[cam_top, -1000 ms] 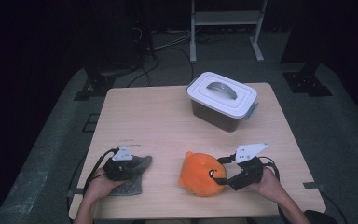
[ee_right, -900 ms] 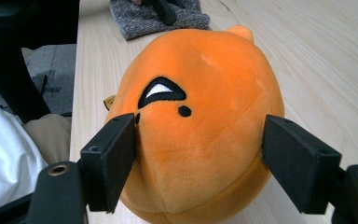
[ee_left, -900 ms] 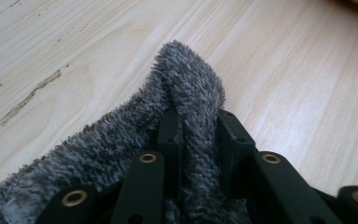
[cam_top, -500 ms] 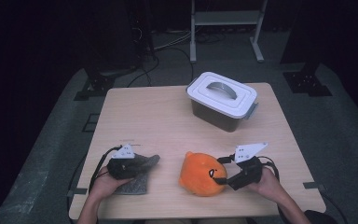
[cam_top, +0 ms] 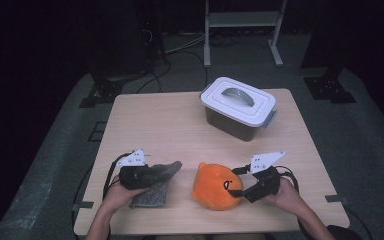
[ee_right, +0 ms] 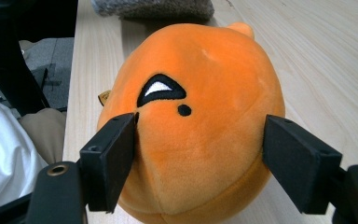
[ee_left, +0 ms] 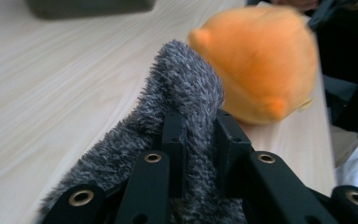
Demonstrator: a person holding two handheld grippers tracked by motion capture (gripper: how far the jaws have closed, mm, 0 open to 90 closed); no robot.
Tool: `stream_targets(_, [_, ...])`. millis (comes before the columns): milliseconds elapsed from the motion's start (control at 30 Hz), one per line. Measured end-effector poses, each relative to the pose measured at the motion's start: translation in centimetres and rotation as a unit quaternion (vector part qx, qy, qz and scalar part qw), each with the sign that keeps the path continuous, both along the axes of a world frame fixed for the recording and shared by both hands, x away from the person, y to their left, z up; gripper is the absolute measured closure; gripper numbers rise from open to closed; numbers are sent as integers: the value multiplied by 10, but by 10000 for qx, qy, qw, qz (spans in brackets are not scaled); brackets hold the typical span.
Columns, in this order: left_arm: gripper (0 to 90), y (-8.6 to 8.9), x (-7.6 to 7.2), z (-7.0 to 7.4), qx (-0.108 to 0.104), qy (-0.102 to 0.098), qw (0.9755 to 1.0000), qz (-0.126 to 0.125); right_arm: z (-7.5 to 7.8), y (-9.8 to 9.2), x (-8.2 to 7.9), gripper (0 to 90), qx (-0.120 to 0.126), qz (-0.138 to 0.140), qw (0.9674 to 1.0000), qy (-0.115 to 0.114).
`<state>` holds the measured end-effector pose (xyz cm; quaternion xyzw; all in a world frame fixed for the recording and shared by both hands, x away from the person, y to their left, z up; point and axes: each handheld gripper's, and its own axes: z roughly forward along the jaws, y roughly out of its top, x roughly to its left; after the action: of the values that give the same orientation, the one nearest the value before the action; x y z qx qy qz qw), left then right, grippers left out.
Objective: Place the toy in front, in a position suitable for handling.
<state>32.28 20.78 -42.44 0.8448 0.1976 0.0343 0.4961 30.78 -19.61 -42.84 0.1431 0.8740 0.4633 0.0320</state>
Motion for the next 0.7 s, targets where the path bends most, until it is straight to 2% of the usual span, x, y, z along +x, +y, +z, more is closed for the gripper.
stream_targets(100, [764,-9,-1,10,-128,-101,9998,-140,0,0,1,252,13,15,10000,12])
stream_targets(267, [763,-28,-3,29,-95,-356,9986,-389,0,1,2,252,22,45,10000,2])
stream_targets(500, [762,-55,-2,50,118,-561,9954,-770,-1,1,3,248,35,72,10000,-27])
stream_targets(700, [762,-73,0,61,155,-650,9930,-975,0,2,2,247,8,88,9999,-49])
